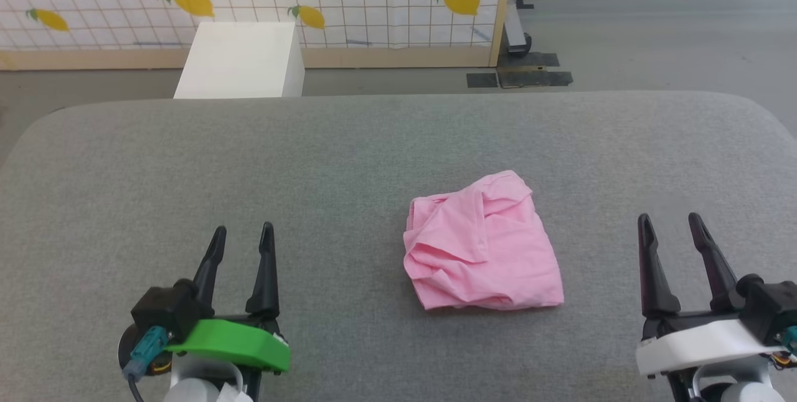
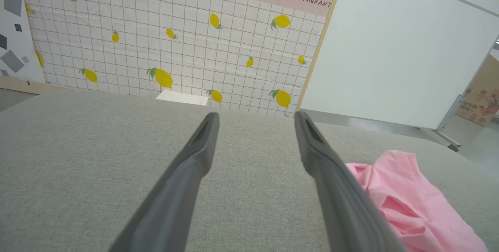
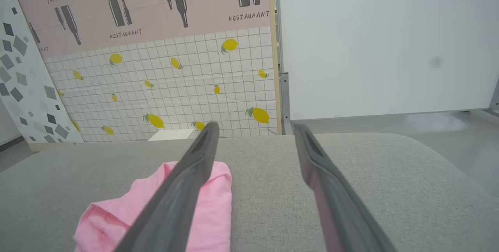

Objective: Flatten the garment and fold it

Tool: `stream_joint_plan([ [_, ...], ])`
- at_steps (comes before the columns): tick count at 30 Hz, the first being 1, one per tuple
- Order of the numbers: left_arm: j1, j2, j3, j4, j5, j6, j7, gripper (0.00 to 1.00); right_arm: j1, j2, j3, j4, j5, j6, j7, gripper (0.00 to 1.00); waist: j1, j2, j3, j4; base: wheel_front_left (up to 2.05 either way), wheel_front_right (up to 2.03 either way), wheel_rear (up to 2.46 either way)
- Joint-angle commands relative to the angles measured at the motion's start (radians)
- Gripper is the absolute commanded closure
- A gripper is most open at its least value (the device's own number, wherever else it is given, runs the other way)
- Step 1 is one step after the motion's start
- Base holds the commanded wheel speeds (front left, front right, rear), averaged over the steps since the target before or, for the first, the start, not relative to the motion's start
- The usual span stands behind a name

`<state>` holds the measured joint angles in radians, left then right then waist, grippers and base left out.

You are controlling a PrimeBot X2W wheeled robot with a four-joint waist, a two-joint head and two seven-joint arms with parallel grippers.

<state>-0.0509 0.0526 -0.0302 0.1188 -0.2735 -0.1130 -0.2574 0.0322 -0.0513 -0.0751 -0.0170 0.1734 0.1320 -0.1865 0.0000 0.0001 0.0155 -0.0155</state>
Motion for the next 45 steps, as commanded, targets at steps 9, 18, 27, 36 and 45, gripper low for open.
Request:
stream_joint_plan([
  [9,0.021,-0.002,0.014,0.018,0.004,0.005,-0.004,0.00,0.022,0.001,0.006,-0.002,-0.023,-0.001,0.023,0.00,0.0000,-0.0001,0.002,-0.008,0.00,0.00,0.00],
  [18,0.021,-0.002,0.014,0.021,0.002,0.006,-0.004,0.00,0.024,0.001,0.017,-0.006,-0.022,-0.001,0.033,0.00,0.0000,-0.0001,0.000,-0.003,0.00,0.00,0.00],
  [27,-0.002,-0.002,0.012,0.003,0.006,0.006,-0.004,0.00,-0.091,0.001,0.008,0.101,0.569,-0.001,0.439,0.00,0.0000,-0.0001,0.052,0.001,0.00,0.00,0.00],
  [36,-0.044,-0.002,-0.008,-0.011,0.002,0.003,-0.004,0.00,-0.367,0.001,-0.229,0.453,0.786,-0.001,0.988,0.00,0.0000,-0.0001,0.114,0.051,0.00,0.00,0.00],
  [45,-0.063,-0.002,-0.019,-0.015,0.001,0.003,-0.004,0.00,-0.561,0.001,-0.320,0.692,0.665,-0.001,1.169,0.00,0.0000,-0.0001,0.147,0.108,0.00,0.00,0.00],
])
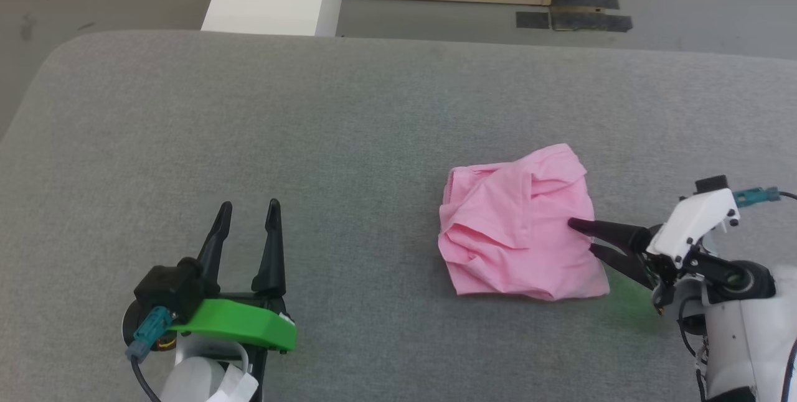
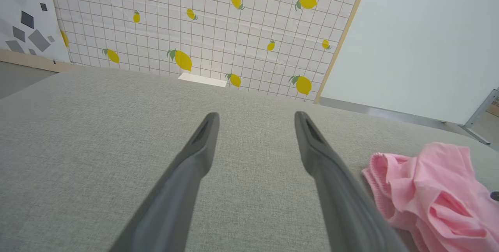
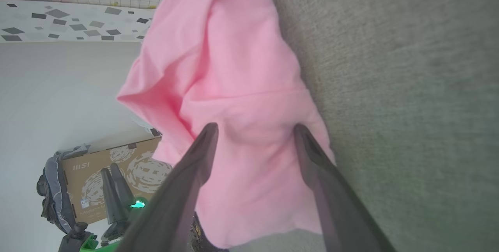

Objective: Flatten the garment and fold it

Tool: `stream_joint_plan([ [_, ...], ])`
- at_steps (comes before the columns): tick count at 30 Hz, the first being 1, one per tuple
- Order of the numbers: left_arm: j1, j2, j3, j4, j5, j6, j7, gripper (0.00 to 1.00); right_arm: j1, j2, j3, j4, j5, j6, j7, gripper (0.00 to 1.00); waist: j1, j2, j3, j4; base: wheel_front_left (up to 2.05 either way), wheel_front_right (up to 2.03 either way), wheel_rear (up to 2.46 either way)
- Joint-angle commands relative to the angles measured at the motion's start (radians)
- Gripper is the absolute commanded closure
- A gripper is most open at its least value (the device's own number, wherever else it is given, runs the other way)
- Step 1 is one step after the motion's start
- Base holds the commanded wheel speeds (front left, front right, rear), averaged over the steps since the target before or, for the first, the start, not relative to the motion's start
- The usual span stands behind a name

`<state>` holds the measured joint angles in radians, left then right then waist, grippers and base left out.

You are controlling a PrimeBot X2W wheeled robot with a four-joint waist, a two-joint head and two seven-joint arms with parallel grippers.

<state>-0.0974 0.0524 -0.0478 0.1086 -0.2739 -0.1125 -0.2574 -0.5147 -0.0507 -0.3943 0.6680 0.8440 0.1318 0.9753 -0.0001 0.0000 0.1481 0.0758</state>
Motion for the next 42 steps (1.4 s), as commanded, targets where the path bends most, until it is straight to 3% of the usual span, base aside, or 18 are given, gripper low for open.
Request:
stream_joint_plan([
  [1,-0.018,-0.002,-0.002,-0.005,0.002,0.002,-0.004,0.00,-0.026,0.000,-0.001,0.023,-0.014,-0.001,0.016,0.00,0.0001,0.0000,0.016,0.021,0.00,0.00,0.00],
  [5,-0.024,-0.002,-0.002,-0.004,0.003,0.000,-0.004,0.00,-0.072,0.000,0.030,0.089,-0.044,-0.001,0.037,0.00,0.0001,0.0000,0.022,0.032,0.00,0.00,0.00],
  [6,-0.025,-0.002,-0.003,-0.004,0.003,0.000,-0.004,0.00,-0.079,0.000,0.042,0.099,-0.044,-0.001,0.041,0.06,0.0001,0.0000,0.023,0.034,0.00,0.00,0.00],
  [7,-0.026,-0.002,-0.004,-0.003,0.003,0.000,-0.004,0.00,-0.087,0.000,0.058,0.107,-0.043,-0.001,0.045,0.45,0.0001,0.0000,0.023,0.036,0.00,0.00,0.00],
  [9,-0.027,-0.002,-0.006,-0.002,0.004,0.000,-0.004,0.00,-0.094,0.000,0.088,0.105,-0.050,-0.001,0.043,0.77,0.0001,0.0000,0.022,0.038,0.00,0.00,0.00],
  [10,-0.026,-0.002,-0.007,-0.002,0.004,0.000,-0.004,0.00,-0.095,0.000,0.100,0.098,-0.052,-0.001,0.039,1.00,0.0001,0.0000,0.020,0.038,0.00,0.00,0.00],
  [13,-0.022,-0.002,-0.007,-0.004,0.006,0.002,-0.004,0.00,-0.092,0.000,0.136,0.060,-0.065,-0.001,0.035,1.00,0.0001,0.0000,0.014,0.030,0.00,0.00,0.00],
  [17,-0.011,-0.002,0.005,-0.016,0.012,0.005,-0.004,0.00,-0.085,-0.004,0.239,-0.069,-0.173,-0.001,0.041,1.00,0.0001,0.0000,0.012,-0.013,0.00,0.00,0.00],
  [21,-0.008,-0.002,0.024,-0.034,0.023,0.004,-0.004,0.00,-0.081,-0.068,0.414,-0.229,-0.358,-0.001,0.058,1.00,0.0001,0.0000,0.022,-0.089,0.00,0.00,0.00],
  [27,-0.042,-0.002,0.037,-0.071,0.047,0.000,-0.004,0.00,-0.111,-0.186,0.571,-0.362,-0.536,-0.001,0.126,1.00,0.0001,0.0000,0.077,-0.225,0.00,0.00,0.00],
  [34,-0.101,0.022,0.022,-0.107,0.087,-0.009,-0.004,0.00,-0.155,-0.261,0.551,-0.360,-0.668,-0.001,0.067,1.00,0.0001,0.0000,0.177,-0.365,0.00,0.00,0.00],
  [42,-0.152,0.082,-0.010,-0.132,0.111,-0.013,0.002,0.00,-0.201,-0.251,0.372,-0.232,-0.850,-0.001,-0.121,1.00,0.0001,0.0000,0.266,-0.458,0.00,0.00,0.00],
])
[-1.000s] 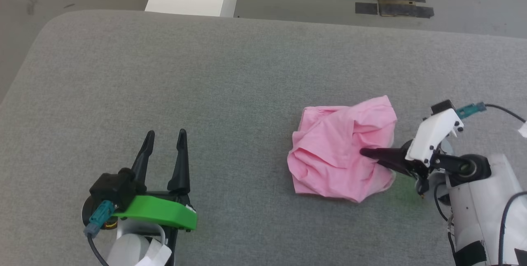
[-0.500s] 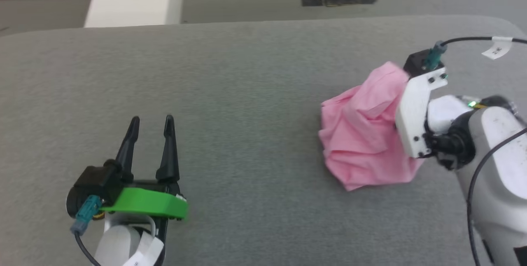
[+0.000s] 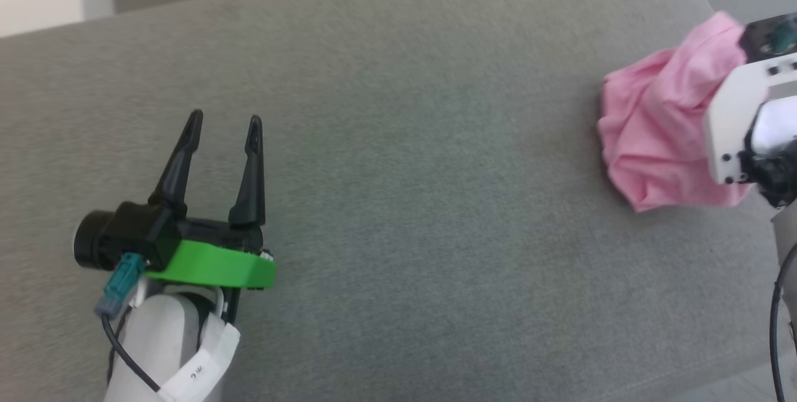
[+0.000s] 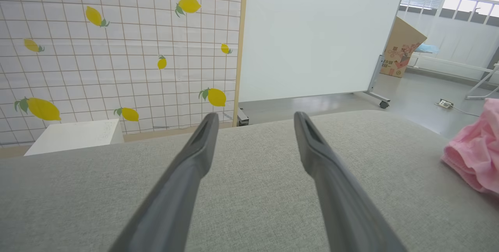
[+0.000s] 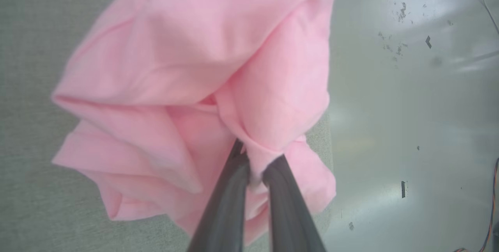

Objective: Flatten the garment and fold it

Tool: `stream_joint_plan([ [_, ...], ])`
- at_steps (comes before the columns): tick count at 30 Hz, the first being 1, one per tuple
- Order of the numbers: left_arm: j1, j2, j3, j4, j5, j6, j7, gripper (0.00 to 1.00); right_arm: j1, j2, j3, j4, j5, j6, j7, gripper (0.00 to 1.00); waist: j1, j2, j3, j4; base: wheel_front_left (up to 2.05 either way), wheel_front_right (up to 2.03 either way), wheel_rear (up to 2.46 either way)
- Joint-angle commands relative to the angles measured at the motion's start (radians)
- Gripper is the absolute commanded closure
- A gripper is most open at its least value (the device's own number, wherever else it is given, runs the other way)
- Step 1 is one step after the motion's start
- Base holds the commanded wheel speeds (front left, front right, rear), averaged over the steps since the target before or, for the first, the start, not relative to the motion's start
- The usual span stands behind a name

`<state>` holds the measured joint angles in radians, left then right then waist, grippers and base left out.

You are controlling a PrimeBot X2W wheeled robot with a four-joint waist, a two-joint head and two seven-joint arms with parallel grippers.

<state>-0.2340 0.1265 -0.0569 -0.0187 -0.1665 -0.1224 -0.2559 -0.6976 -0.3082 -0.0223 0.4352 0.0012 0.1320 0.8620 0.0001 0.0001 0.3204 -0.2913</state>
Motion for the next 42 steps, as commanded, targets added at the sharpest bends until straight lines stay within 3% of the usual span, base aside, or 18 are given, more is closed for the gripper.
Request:
stream_joint_plan([
  [1,-0.022,0.015,-0.005,-0.010,0.006,-0.004,0.006,0.00,-0.025,0.015,-0.029,0.020,-0.036,-0.001,-0.036,1.00,-0.0001,-0.0001,0.104,-0.097,0.00,0.00,0.00],
  [12,-0.046,0.053,-0.032,-0.044,0.004,-0.002,0.045,0.00,-0.105,0.112,-0.286,0.181,-0.251,-0.001,-0.268,1.00,-0.0001,-0.0001,0.141,-0.063,0.00,0.00,0.00],
  [13,-0.042,0.053,-0.030,-0.043,0.002,0.000,0.044,0.00,-0.110,0.121,-0.309,0.195,-0.266,-0.001,-0.278,0.60,-0.0001,-0.0001,0.135,-0.056,0.00,0.00,0.00],
  [14,-0.039,0.052,-0.028,-0.041,-0.001,0.002,0.042,0.00,-0.113,0.125,-0.323,0.205,-0.278,-0.001,-0.287,0.11,-0.0001,-0.0001,0.129,-0.050,0.00,0.00,0.00],
  [15,-0.035,0.050,-0.026,-0.036,-0.006,0.004,0.039,0.00,-0.115,0.127,-0.338,0.216,-0.294,-0.001,-0.298,0.00,-0.0001,-0.0001,0.118,-0.040,0.00,0.00,0.00],
  [21,-0.005,0.018,-0.026,0.012,-0.037,0.011,0.017,0.00,-0.105,0.114,-0.354,0.236,-0.301,-0.001,-0.438,0.00,-0.0001,-0.0001,0.025,0.024,0.00,0.00,0.00],
  [27,0.037,-0.017,-0.025,0.081,-0.069,0.017,0.000,0.00,-0.020,0.123,-0.287,0.195,-0.147,-0.001,-0.616,0.00,-0.0001,-0.0001,-0.095,0.106,0.00,0.00,0.00],
  [36,0.084,-0.050,-0.020,0.127,-0.090,0.022,-0.005,0.00,0.210,0.104,-0.082,-0.054,0.089,-0.001,-0.809,0.00,-0.0001,-0.0001,-0.212,0.229,0.00,0.00,0.00],
  [42,0.110,-0.064,-0.010,0.137,-0.093,0.023,-0.006,0.00,0.371,0.143,-0.039,-0.236,0.111,-0.001,-0.929,0.00,-0.0001,-0.0001,-0.253,0.286,0.00,0.00,0.00],
])
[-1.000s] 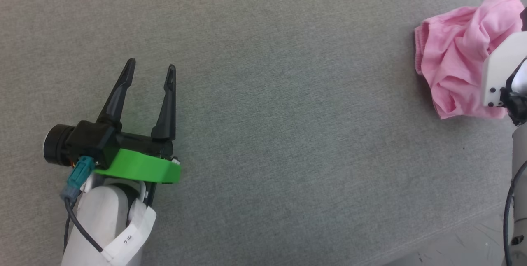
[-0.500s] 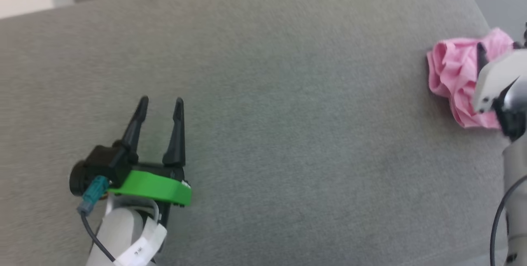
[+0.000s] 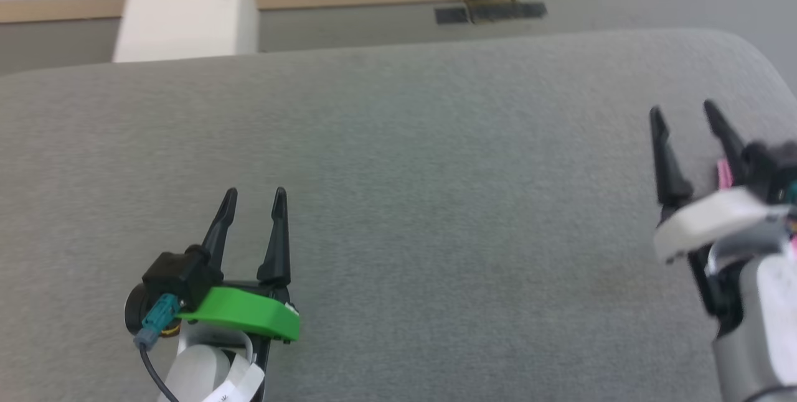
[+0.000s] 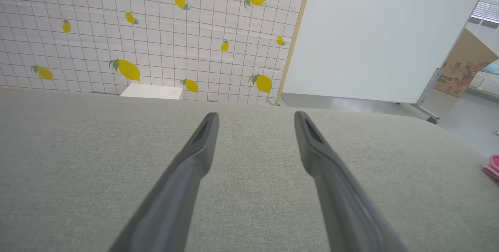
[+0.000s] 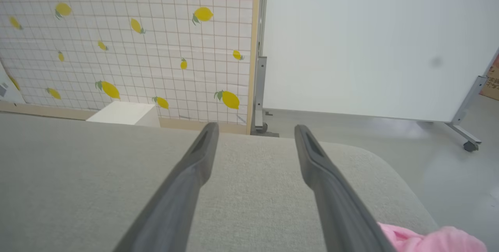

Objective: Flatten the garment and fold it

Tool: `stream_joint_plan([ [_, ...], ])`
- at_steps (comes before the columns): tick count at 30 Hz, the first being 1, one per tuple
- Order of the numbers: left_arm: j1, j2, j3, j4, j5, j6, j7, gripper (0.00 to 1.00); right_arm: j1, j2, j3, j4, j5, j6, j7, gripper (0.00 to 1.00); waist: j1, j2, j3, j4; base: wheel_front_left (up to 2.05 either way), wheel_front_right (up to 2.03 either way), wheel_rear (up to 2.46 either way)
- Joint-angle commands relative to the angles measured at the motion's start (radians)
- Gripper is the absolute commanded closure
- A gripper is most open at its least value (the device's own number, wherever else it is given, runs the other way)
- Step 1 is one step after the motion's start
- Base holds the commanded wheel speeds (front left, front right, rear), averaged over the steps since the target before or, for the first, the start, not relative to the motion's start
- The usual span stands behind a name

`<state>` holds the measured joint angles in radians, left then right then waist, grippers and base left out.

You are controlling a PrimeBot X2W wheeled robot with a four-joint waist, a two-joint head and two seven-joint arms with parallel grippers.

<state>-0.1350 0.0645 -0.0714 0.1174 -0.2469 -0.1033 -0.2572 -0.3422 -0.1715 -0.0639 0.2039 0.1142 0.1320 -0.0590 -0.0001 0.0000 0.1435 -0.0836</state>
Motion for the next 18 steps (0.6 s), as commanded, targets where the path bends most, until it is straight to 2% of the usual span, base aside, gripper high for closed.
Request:
stream_joint_plan([
  [1,0.017,-0.004,0.007,0.003,-0.013,0.005,-0.004,0.00,0.044,0.016,0.001,-0.029,-0.005,-0.001,-0.029,0.00,0.0001,0.0000,-0.083,0.086,0.00,0.00,0.00],
  [11,0.057,-0.012,0.017,0.022,-0.020,0.004,-0.004,0.00,0.264,0.106,-0.053,-0.162,-0.052,-0.001,-0.146,0.00,0.0001,0.0000,-0.129,0.123,0.00,0.00,0.00],
  [18,0.078,-0.014,0.017,0.033,-0.019,0.000,-0.004,0.00,0.368,0.121,-0.084,-0.194,-0.035,-0.001,-0.166,0.00,0.0001,0.0000,-0.142,0.134,0.00,0.00,0.00],
])
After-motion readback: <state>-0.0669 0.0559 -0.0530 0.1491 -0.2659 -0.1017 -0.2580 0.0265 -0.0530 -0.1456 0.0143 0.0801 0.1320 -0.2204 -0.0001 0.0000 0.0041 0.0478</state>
